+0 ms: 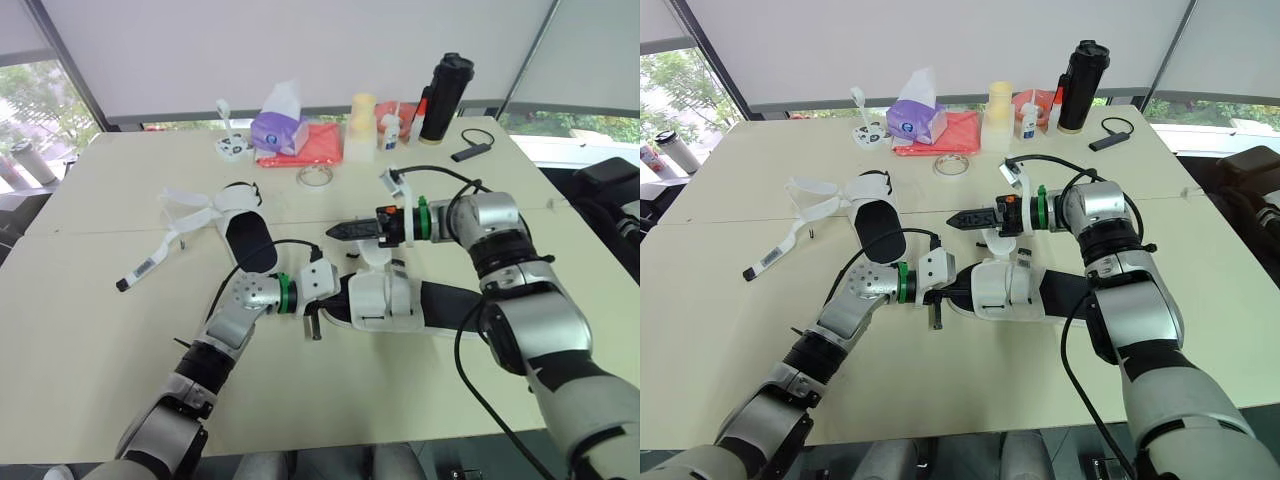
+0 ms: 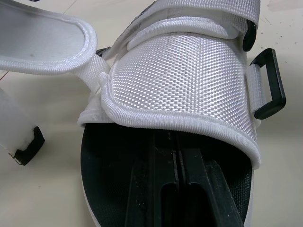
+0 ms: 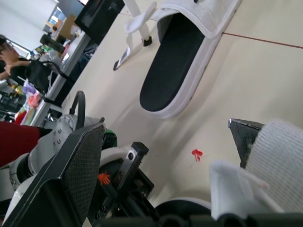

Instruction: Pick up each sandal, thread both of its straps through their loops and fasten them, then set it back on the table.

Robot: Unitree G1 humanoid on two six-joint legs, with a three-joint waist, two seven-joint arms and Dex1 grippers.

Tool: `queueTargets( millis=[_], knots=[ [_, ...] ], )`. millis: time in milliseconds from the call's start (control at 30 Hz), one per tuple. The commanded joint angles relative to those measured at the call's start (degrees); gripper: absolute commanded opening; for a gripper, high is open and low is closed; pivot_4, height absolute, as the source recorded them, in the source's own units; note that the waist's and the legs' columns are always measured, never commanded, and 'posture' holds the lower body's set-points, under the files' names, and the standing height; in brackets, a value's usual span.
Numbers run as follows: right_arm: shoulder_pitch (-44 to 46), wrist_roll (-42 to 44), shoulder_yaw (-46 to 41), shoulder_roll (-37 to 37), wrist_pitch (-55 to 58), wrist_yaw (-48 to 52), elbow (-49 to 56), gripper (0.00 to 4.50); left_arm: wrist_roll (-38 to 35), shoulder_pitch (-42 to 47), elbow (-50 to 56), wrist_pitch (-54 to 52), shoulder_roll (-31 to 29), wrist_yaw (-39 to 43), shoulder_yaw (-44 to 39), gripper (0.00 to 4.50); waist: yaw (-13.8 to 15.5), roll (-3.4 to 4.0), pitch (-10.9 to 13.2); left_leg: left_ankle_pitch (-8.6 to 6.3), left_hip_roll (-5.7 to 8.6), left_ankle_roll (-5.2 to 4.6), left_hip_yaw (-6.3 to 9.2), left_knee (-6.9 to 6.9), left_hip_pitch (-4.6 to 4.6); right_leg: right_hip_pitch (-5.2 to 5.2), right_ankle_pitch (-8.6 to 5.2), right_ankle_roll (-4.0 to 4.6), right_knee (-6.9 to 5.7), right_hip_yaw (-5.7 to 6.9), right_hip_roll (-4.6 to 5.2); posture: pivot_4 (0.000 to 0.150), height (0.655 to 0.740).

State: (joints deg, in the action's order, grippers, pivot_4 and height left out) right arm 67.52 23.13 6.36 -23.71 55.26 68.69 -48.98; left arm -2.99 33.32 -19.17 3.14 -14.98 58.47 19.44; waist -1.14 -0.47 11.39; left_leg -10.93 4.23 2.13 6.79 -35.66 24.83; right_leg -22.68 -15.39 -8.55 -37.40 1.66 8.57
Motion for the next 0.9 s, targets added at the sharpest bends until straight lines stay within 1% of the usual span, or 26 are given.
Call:
queueTargets(
  millis=[33,200,900],
  knots=[
    [3.2,0.6,-3.6,0.3,-1.0,-0.4,-1.8,4.48,0.6,-0.2,-0.3,0.4,0.0,-0.5,0.1,0.00,0.0,0.00,0.0,0.00,0.00,0.00,0.00,0.00,0.00,0.00,0.00,0.00,0.00,0.00,0.00,0.150,0.7400],
    [5.1,1.1,-7.4,0.9,-1.4,-2.0,-4.9,4.48,0.6,-0.1,-0.3,0.5,0.0,-0.6,0.0,0.00,0.0,0.00,0.0,0.00,0.00,0.01,0.00,0.00,0.00,-0.01,0.00,0.01,-0.01,0.00,0.00,0.150,0.7400],
    [8.3,-0.2,-13.3,1.0,-4.3,-6.4,-10.2,4.48,0.8,0.3,-1.1,1.2,0.3,-0.6,0.2,0.00,0.0,0.01,0.0,0.01,0.00,0.01,-0.01,0.00,0.00,0.00,0.01,0.01,-0.03,-0.01,0.00,0.150,0.7400]
  ],
)
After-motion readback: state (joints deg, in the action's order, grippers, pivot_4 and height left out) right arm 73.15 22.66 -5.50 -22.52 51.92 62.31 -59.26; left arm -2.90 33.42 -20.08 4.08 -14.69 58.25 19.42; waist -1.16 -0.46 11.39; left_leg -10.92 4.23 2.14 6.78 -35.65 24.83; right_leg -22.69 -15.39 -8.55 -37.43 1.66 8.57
